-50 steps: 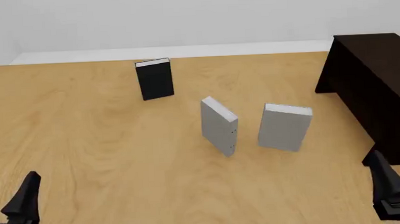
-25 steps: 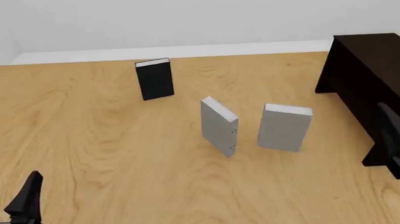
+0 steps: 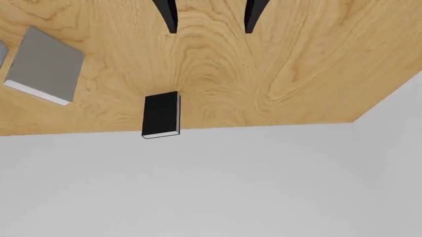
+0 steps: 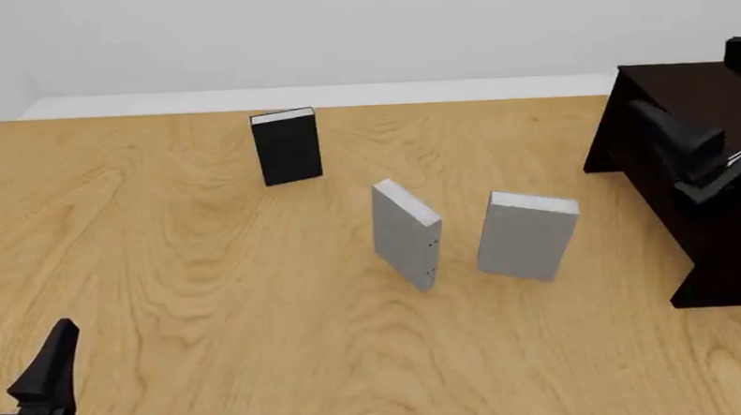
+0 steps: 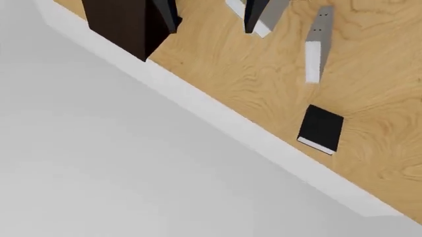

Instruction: Pick up the book on the right and place it on the cabinet shelf.

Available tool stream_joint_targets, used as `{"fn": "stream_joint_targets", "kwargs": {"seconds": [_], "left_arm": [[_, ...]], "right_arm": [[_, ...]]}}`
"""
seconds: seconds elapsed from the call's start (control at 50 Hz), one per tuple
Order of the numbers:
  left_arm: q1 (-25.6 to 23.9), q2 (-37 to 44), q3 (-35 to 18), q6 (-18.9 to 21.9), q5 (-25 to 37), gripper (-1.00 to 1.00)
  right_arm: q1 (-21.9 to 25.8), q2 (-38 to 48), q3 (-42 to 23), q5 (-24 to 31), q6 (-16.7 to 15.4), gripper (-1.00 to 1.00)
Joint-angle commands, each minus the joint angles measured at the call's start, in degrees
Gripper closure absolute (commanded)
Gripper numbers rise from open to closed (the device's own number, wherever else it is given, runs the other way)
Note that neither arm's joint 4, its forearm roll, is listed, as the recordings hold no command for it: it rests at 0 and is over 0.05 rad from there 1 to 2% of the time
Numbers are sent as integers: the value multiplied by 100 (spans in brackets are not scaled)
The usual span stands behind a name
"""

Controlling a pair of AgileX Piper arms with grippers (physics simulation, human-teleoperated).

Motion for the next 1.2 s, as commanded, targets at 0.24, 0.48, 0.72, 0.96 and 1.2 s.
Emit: {"fn": "stream_joint_targets", "kwargs": {"seconds": [0.24,0.48,0.72,0.96,1.2], "left_arm": [[39,-120,-4,19,34,-100],[92,-122,-6,18,47,-100],[81,-122,-5,35,109,-100],[29,-122,-2,16,134,-100],[37,-122,1,9,199,-100]], "right_arm": [[442,1435,-1753,1380,-934,-100],[624,1864,-2204,1858,-1583,-100],[709,2356,-2533,2311,-1944,-100],[836,2667,-2475,2617,-2337,-100],[850,2965,-2659,2812,-2665,-100]]}}
